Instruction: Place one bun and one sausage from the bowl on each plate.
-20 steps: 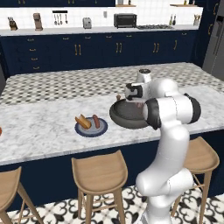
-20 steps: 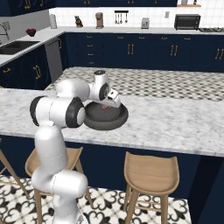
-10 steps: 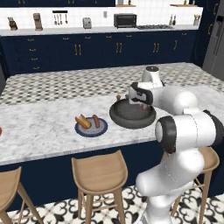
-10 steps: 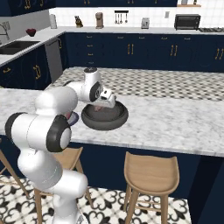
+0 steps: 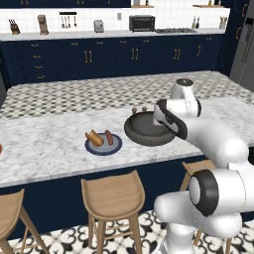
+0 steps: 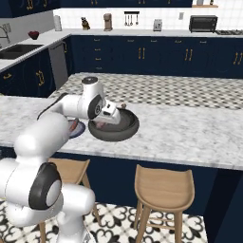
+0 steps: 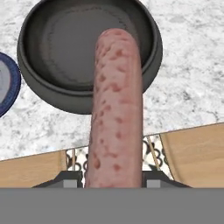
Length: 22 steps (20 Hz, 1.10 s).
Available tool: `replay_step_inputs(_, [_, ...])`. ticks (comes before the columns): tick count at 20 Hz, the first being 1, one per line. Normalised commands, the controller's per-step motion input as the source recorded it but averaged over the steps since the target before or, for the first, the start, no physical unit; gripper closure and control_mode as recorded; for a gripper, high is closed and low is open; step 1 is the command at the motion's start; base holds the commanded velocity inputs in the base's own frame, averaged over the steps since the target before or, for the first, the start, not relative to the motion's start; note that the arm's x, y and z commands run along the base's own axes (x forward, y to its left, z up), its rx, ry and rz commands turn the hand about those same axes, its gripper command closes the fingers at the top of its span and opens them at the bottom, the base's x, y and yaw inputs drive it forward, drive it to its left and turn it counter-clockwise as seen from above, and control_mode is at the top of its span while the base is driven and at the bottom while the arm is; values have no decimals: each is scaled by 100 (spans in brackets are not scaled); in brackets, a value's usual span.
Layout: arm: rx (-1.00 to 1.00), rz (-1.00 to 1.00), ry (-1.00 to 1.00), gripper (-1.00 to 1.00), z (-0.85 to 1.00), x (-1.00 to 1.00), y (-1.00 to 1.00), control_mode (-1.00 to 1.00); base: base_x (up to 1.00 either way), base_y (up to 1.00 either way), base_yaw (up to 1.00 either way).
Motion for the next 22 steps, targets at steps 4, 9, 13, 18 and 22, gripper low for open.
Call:
replay_step_inputs(4, [0,0,2,100,3,-47,0,-100,0,0,0])
replay_step_inputs(9, [0,0,0,100,2,-8,14,100,-16,26,0])
replay_step_inputs(13, [0,0,0,100,0,0,0,100,-89,96,2])
replay_step_inputs(18, [0,0,0,100,0,0,0,100,-8,100,0])
replay_step_inputs(22, [0,0,0,100,0,0,0,100,0,100,0])
